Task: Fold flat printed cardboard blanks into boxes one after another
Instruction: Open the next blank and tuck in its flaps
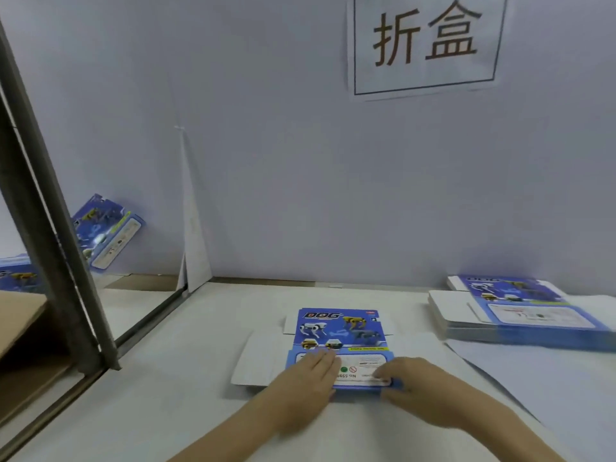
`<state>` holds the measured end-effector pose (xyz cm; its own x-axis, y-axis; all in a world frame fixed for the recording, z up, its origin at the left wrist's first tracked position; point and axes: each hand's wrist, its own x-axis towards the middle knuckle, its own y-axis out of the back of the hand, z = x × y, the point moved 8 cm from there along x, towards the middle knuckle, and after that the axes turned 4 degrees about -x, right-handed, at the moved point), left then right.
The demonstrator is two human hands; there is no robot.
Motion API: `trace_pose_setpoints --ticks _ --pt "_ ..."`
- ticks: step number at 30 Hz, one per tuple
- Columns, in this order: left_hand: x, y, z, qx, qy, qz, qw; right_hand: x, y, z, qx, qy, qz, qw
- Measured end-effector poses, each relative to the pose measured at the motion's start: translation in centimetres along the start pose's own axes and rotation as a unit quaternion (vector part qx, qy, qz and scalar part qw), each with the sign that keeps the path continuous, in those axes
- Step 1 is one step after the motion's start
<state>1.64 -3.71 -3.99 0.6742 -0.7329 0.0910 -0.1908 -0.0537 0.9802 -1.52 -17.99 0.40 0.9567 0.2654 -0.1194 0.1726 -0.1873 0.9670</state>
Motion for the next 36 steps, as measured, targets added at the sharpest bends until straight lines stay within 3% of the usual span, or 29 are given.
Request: trace_pose_setpoints --ticks 3,7,20,23,26,29,31,34,36 --pt "-0.6 0.6 0.0 0.014 -0.009 0.079 0.997 -0.1 0.1 0.2 -0.006 -0.002 0.004 1.000" --pt "-1.5 1.6 1.0 0.025 -0.057 0.126 0.990 -0.7 0.1 0.2 -0.019 0.001 0.016 1.000" --pt "-2.7 2.7 1.1 -0.032 -0.052 0.168 0.984 -1.7 0.9 -0.4 -0.039 0.026 0.047 0.998" --pt "-2.9 3.7 1.2 -0.053 -0.053 0.209 0.975 -2.9 4.0 -0.4 0.008 0.015 0.158 0.987" --pt "-3.1 5.3 1.5 -0.131 -0.063 0.235 0.961 -5.2 8.5 -0.2 0.068 0.021 0.333 0.940" --pt "-2.7 6.1 1.0 -0.221 -0.031 0.157 0.962 -6.7 11.5 0.4 0.125 0.030 0.425 0.896" --pt "-2.7 5.2 -0.1 -0.245 0.011 0.156 0.957 -6.2 11.4 0.9 0.141 0.022 0.380 0.914" --pt "-2.3 4.0 -0.9 -0.278 0.048 0.123 0.951 -4.0 8.0 0.9 0.095 0.020 0.220 0.971" --pt "-2.1 3.9 -1.0 -0.290 0.043 0.113 0.949 -2.8 5.3 1.0 0.058 0.005 0.141 0.988"
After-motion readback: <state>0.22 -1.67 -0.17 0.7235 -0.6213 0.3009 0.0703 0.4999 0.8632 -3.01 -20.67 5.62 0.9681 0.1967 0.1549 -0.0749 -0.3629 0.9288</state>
